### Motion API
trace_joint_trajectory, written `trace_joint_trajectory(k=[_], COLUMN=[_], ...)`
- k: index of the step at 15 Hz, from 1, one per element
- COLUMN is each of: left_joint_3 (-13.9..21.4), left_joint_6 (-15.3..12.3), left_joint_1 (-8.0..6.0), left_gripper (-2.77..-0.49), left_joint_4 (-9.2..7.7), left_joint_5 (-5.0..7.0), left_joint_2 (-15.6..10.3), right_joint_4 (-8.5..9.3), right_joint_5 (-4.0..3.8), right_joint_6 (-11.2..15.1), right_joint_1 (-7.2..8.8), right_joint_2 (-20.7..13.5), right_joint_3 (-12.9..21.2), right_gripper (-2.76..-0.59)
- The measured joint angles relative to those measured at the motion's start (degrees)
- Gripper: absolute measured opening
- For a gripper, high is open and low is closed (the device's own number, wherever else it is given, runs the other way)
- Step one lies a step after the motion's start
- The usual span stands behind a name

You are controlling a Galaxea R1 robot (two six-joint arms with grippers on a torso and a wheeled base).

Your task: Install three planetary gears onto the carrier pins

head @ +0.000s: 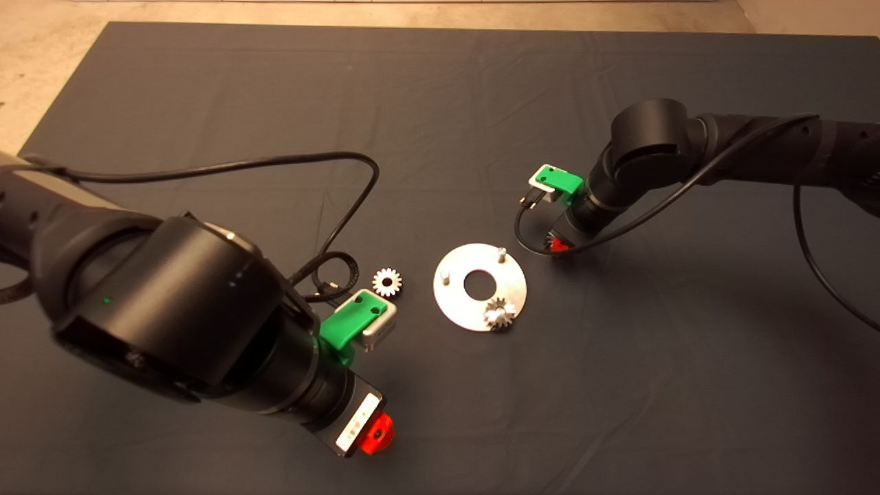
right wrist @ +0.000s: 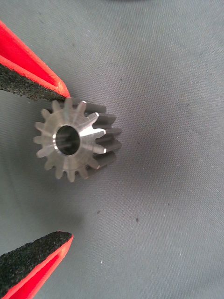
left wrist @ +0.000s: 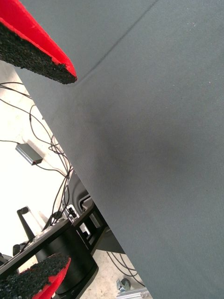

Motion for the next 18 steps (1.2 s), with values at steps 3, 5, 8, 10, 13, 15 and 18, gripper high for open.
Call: trace_joint_trajectory(k=[3, 5, 8, 10, 13, 15, 18], left_joint_3=[0.00, 0.00, 0.00, 0.00, 0.00, 0.00, 0.00], left_joint_6=[0.00, 0.00, 0.00, 0.00, 0.00, 0.01, 0.00], left_joint_1=[0.00, 0.00, 0.00, 0.00, 0.00, 0.00, 0.00], left_gripper=[-0.62, -0.62, -0.62, -0.62, -0.62, -0.62, -0.62], left_joint_4=[-0.01, -0.02, -0.04, -0.04, -0.04, -0.04, -0.04], left_joint_5=[-0.01, 0.00, 0.00, 0.00, -0.02, 0.00, 0.00], left_joint_2=[0.00, 0.00, 0.00, 0.00, 0.01, 0.00, 0.00], right_joint_4=[0.00, 0.00, 0.00, 0.00, 0.00, 0.00, 0.01], right_joint_5=[0.02, 0.02, -0.02, -0.06, -0.13, -0.11, -0.11], right_joint_6=[0.02, 0.05, 0.05, 0.07, 0.07, 0.07, 0.07], right_joint_1=[-0.29, -0.30, -0.31, -0.30, -0.30, -0.30, -0.30], right_joint_2=[0.02, 0.02, 0.05, 0.13, 0.40, 0.46, 0.49], right_joint_3=[-0.11, -0.11, -0.09, -0.09, -0.09, -0.09, -0.02], right_gripper=[-1.38, -1.41, -1.56, -1.68, -1.84, -1.92, -2.04])
